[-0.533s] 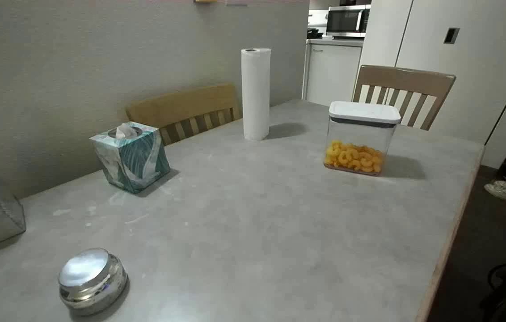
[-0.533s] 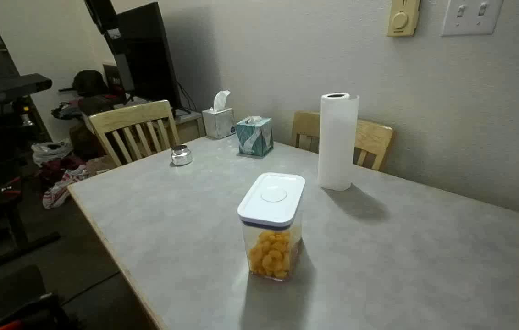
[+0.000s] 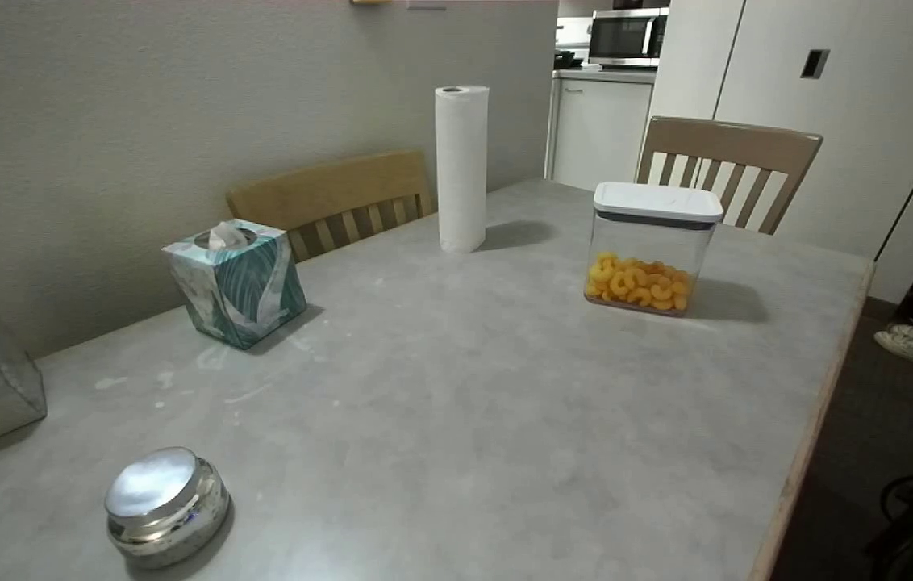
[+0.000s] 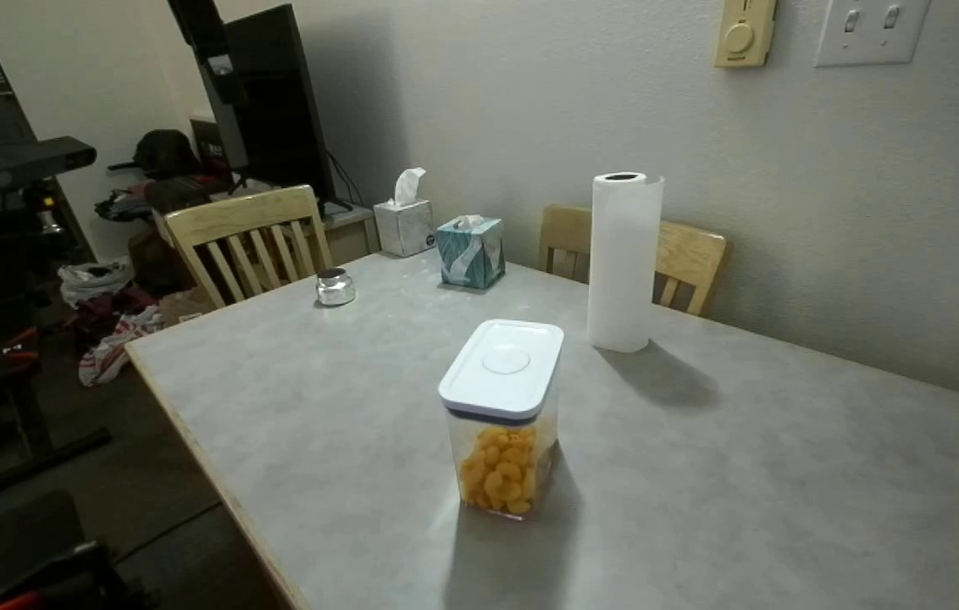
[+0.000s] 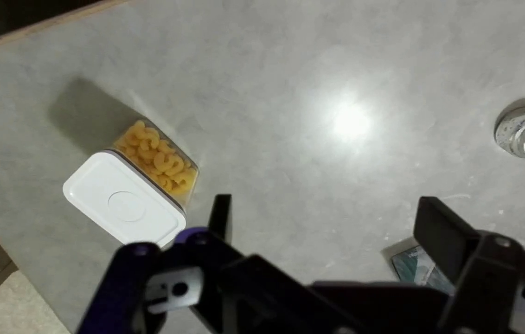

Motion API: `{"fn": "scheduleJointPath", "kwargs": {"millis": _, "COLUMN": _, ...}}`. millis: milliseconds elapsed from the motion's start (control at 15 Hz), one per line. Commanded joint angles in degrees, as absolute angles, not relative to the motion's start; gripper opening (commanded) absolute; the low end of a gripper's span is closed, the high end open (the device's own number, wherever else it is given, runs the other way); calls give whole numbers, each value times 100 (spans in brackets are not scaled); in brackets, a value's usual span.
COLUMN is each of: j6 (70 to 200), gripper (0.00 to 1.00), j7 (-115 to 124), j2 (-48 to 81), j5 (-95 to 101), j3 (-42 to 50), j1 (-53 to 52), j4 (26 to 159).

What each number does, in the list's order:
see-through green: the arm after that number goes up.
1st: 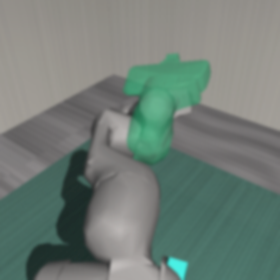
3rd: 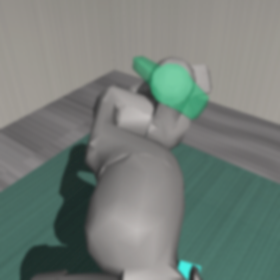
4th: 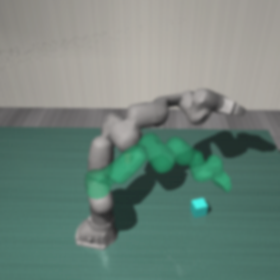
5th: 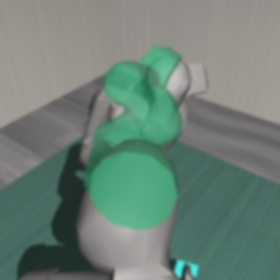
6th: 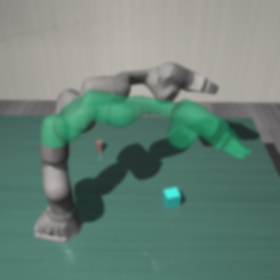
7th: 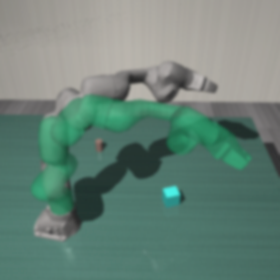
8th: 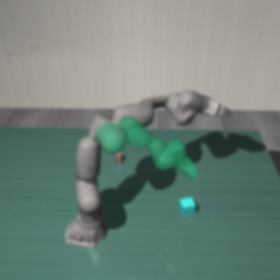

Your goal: Press down on the white lid, remove the lid from the food container

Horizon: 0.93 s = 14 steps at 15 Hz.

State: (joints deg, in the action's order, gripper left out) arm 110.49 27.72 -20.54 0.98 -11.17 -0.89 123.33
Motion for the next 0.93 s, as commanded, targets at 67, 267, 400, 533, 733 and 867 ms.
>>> {"fn": "scheduleJointPath", "kwargs": {"millis": 67, "j6": 11286, "gripper": 100, "j7": 2615, "j2": -2450, "j5": 153, "j3": -680, "j1": 90, "j4": 12872}}
{"fn": "scheduleJointPath", "kwargs": {"millis": 267, "j6": 11569, "gripper": 100, "j7": 2148, "j2": -2689, "j5": 67, "j3": -302, "j1": 175, "j4": 13169}}
{"fn": "scheduleJointPath", "kwargs": {"millis": 400, "j6": 11783, "gripper": 100, "j7": 1299, "j2": -2860, "j5": -196, "j3": 73, "j1": 89, "j4": 13387}}
{"fn": "scheduleJointPath", "kwargs": {"millis": 533, "j6": 11804, "gripper": 100, "j7": 527, "j2": -3001, "j5": -402, "j3": 364, "j1": 45, "j4": 13529}}
{"fn": "scheduleJointPath", "kwargs": {"millis": 733, "j6": 11654, "gripper": 100, "j7": 963, "j2": -2815, "j5": -243, "j3": 159, "j1": 199, "j4": 13269}}
{"fn": "scheduleJointPath", "kwargs": {"millis": 867, "j6": 11654, "gripper": 100, "j7": 1024, "j2": -2808, "j5": -238, "j3": 93, "j1": 187, "j4": 13265}}
